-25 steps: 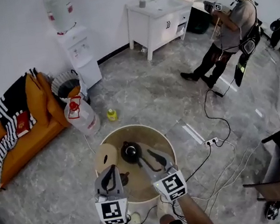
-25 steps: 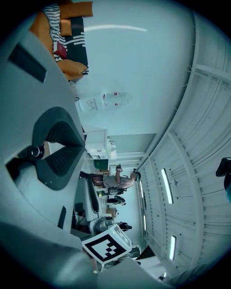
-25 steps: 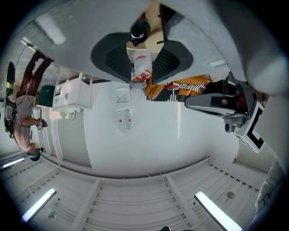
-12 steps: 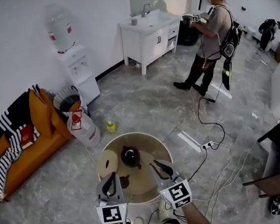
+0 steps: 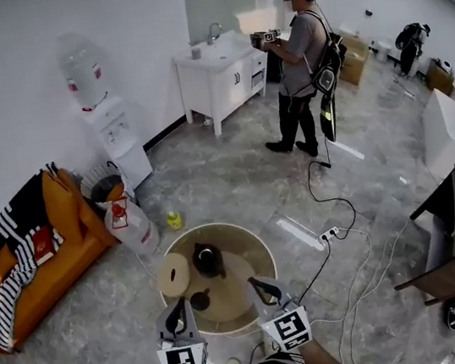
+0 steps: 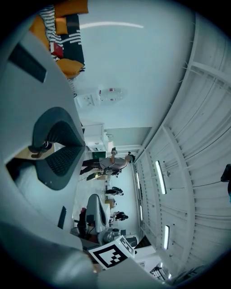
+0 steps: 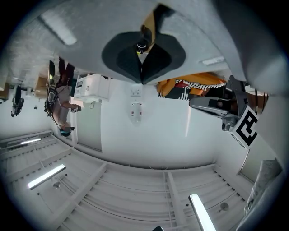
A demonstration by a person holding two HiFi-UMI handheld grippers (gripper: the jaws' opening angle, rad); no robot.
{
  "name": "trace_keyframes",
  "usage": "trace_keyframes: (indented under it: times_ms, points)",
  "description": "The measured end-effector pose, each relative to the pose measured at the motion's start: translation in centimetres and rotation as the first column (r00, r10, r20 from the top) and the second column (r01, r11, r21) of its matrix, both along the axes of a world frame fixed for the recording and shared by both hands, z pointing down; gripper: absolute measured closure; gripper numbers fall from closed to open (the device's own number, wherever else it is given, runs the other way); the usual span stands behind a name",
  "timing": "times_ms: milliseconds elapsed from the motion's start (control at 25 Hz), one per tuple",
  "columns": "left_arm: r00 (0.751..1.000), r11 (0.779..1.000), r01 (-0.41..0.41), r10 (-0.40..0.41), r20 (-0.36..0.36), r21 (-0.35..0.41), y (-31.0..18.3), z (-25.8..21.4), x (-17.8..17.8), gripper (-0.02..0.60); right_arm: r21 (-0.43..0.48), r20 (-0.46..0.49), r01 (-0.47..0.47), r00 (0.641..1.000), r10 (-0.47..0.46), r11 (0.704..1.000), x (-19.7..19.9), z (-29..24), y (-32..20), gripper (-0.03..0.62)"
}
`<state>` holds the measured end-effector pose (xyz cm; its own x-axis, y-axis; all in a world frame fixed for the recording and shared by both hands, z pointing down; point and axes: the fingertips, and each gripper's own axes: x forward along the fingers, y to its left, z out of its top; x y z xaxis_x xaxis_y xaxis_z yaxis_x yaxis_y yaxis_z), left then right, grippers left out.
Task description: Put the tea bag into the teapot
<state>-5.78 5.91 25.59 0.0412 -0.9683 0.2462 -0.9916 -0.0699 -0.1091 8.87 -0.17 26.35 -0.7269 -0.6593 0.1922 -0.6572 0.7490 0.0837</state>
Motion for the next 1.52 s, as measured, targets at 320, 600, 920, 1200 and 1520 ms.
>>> trace_keyframes:
  times_ms: [320, 600, 920, 1200, 1520]
  points:
    - [0.999, 0.999, -0.034, 0.034, -0.005, -0.041, 3.2, 1.7, 1.6, 0.565, -0.029, 0.020, 0.001, 1.000, 0.000, 1.000, 0.5, 0.8, 3.9, 0.594]
    - [0.999, 0.999, -0.040, 0.040, -0.001, -0.027, 3.5, 1.2, 1.2, 0.565, -0.023, 0.017, -0.009, 1.000, 0.009, 1.000, 0.4, 0.8, 4.5, 0.594]
    - [0.999, 0.999, -0.042, 0.042, 0.002, -0.025, 2.8, 1.3, 1.0, 0.565, -0.021, 0.019, -0.005, 1.000, 0.005, 1.000, -0.1, 0.6, 4.2, 0.594]
    - [0.999, 0.999, -0.043, 0.043, -0.002, -0.030, 2.7, 1.2, 1.3, 0.565, -0.018, 0.016, -0.004, 1.000, 0.004, 1.000, 0.0, 0.6, 3.9, 0.594]
    - [0.999, 0.999, -0.048, 0.048, 0.003, -0.022, 2.4, 1.1, 1.5, 0.565, -0.012, 0.012, -0.005, 1.000, 0.005, 1.000, 0.3, 0.6, 3.7, 0.594]
